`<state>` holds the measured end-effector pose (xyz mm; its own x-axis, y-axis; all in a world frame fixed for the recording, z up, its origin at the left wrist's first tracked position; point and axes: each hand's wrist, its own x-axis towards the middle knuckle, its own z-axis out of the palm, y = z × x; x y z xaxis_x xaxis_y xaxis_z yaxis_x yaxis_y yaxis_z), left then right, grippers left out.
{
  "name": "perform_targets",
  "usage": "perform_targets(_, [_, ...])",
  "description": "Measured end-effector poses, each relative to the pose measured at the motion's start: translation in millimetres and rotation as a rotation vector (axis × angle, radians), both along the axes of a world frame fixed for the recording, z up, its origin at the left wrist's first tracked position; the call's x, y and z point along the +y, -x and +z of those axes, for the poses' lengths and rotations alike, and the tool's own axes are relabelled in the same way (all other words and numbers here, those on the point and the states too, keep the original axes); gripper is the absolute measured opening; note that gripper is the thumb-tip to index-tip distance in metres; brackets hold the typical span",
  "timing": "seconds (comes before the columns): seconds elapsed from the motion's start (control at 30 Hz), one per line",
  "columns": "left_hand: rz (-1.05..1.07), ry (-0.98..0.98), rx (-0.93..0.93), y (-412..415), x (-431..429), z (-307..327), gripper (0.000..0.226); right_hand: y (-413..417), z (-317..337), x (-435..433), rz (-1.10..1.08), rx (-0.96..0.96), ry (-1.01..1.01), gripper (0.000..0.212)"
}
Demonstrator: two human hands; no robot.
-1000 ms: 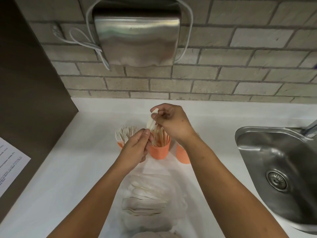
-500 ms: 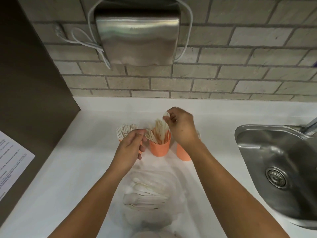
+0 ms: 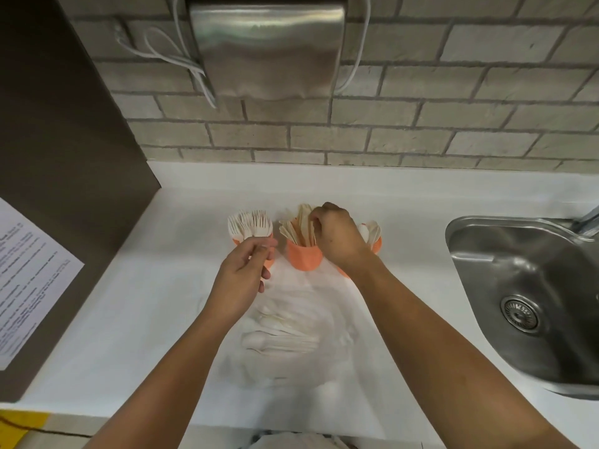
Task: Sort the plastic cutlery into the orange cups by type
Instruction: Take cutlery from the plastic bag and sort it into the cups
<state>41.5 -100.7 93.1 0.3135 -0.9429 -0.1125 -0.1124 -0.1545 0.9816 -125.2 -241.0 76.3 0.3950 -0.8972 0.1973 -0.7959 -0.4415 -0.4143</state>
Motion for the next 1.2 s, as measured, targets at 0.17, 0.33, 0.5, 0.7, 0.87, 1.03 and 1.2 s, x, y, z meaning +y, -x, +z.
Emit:
perform_targets(0.17, [-0.175,-0.089,-0.141,-11.2,21.8,-5.9,0.026,-8.9,23.8,54.5,0.033,-0.441,0.052,0.018])
perform_targets(0.33, [-0.629,-0.437,-0.862,-14.7,34.4,-40.1,0.018,-16.1,-21.1,108.8,0.384,0.127,-0.589,0.019])
perform_targets(0.5, [-0.753,-0.621,-1.238,-17.5,54.0,-70.3,0.098,-21.4,-64.6,147.2,0.337,0.434,-0.509,0.058])
perform_targets(0.7, [-0.757,-0.639,-1.340,-18.0,57.4,-74.2,0.114,-28.3,-71.5,158.4,0.349,0.383,-0.482,0.072])
perform_targets(0.87, [-0.738,-0.578,-1.273,-23.7,55.4,-75.7,0.091,-29.9,-71.6,165.6,0.353,0.451,-0.400,0.084])
perform_targets(1.03, [-0.675,-0.504,-1.194,-27.9,53.3,-79.0,0.070,-33.1,-71.1,174.4,0.330,0.381,-0.315,0.063])
perform_targets(1.2, [-0.651,-0.494,-1.114,-31.9,56.7,-75.6,0.089,-32.8,-73.4,177.4,0.309,0.279,-0.433,0.045])
